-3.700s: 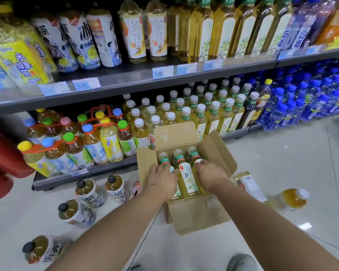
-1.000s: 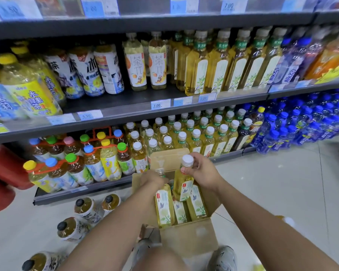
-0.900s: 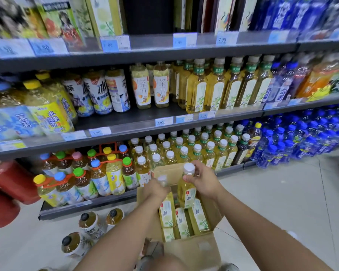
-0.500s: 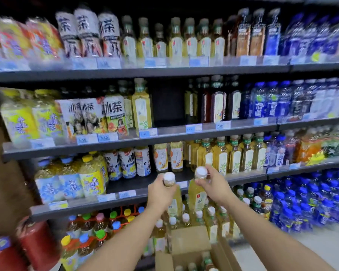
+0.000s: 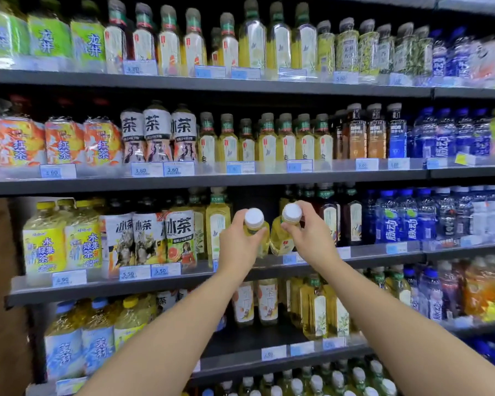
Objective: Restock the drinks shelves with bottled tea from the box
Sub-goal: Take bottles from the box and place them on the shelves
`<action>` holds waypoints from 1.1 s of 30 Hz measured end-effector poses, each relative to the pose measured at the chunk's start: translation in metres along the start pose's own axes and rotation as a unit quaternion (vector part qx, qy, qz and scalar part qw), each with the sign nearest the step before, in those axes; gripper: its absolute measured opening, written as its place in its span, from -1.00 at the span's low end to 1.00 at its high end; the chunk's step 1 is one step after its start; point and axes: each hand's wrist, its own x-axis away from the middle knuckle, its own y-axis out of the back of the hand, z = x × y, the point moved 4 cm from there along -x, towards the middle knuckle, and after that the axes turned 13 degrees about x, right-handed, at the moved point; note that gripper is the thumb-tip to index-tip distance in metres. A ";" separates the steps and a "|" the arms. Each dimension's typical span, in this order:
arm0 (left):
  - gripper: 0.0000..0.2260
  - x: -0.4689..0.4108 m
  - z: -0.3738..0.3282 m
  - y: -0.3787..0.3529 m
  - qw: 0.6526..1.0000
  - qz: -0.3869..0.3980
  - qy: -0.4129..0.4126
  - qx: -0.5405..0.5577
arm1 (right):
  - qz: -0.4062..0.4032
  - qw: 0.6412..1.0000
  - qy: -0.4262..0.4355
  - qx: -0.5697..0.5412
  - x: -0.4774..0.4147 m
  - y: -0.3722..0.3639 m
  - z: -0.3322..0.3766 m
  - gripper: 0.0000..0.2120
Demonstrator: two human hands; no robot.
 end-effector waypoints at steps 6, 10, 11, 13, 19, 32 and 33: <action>-0.60 -0.069 0.034 -0.024 1.000 -0.014 -0.007 -0.014 | -0.024 1.000 0.005 -0.004 -0.065 -0.035 -0.027 -0.67; -0.71 -0.106 0.049 -0.036 0.998 -0.045 0.011 -0.050 | -0.002 1.000 -0.020 -0.022 -0.100 -0.058 -0.047 -0.70; -0.74 -0.112 0.053 -0.038 0.997 -0.053 0.023 -0.058 | 0.006 0.999 -0.028 -0.019 -0.106 -0.065 -0.051 -0.69; -0.76 -0.120 0.063 -0.045 0.995 -0.053 0.043 -0.071 | 0.029 0.999 -0.042 -0.006 -0.114 -0.080 -0.058 -0.69; -0.74 -0.122 0.096 -0.057 0.991 -0.044 0.078 -0.098 | 0.018 0.995 -0.094 -0.035 -0.122 -0.114 -0.073 -0.70; -0.51 -0.098 0.111 -0.065 0.970 0.080 0.109 -0.201 | 0.119 0.986 -0.083 0.085 -0.079 -0.147 -0.098 -0.27; -0.48 -0.088 0.112 -0.062 0.968 0.087 0.094 -0.217 | 0.127 0.983 -0.081 0.101 -0.073 -0.144 -0.099 -0.29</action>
